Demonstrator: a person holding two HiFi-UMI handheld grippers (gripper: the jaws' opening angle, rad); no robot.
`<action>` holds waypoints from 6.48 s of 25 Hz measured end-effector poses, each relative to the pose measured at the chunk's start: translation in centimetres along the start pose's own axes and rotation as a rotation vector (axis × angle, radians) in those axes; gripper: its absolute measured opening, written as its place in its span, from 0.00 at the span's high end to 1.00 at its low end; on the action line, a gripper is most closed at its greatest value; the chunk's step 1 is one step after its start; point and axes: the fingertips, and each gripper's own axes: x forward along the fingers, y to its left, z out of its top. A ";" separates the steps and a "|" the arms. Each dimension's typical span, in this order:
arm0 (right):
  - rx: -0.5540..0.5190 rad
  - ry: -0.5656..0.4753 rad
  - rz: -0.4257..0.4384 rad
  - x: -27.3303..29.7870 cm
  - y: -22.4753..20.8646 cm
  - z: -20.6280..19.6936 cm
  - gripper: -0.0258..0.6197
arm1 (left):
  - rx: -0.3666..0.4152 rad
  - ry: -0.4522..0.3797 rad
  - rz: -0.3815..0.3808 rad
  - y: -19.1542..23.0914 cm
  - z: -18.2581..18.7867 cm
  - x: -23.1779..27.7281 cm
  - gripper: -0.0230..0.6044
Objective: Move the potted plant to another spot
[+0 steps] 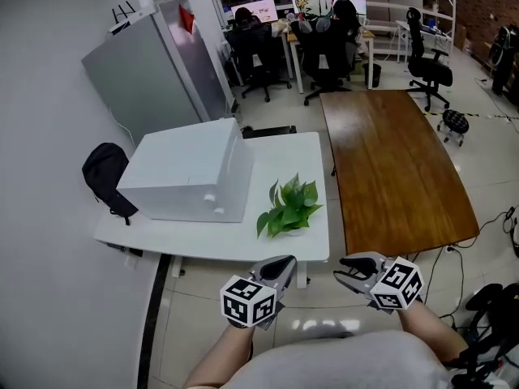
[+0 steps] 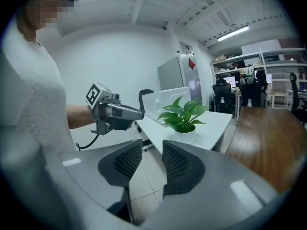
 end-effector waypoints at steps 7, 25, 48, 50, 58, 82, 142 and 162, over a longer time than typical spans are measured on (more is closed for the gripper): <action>-0.013 0.014 0.052 0.7 -0.7 0.3 0.75 | -0.007 0.000 0.030 0.4 0.7 0.6 0.97; -0.074 0.083 -0.019 8.5 -9.2 -1.5 0.51 | -0.058 0.015 0.117 3.0 -1.5 -1.9 0.97; -0.153 0.135 -0.101 24.2 -15.9 -3.8 0.15 | -0.168 0.030 0.361 8.2 -6.2 -11.6 0.97; -0.146 0.141 -0.098 24.5 -15.9 -3.9 0.15 | -0.176 0.033 0.368 8.2 -6.4 -11.9 0.97; -0.141 0.141 -0.115 24.5 -16.2 -4.0 0.23 | -0.170 0.045 0.369 7.7 -6.5 -12.1 0.97; -0.121 0.072 -0.167 21.6 -17.6 -3.1 0.23 | -0.132 0.054 0.320 6.3 -6.0 -9.0 0.97; 0.261 0.110 -0.885 -23.7 -37.7 -21.3 0.23 | 0.041 0.223 -0.315 -11.3 0.0 22.0 0.97; 0.339 -0.033 -0.879 -25.1 -36.4 -21.6 0.04 | 0.010 0.163 -0.223 -10.0 -0.3 18.4 0.97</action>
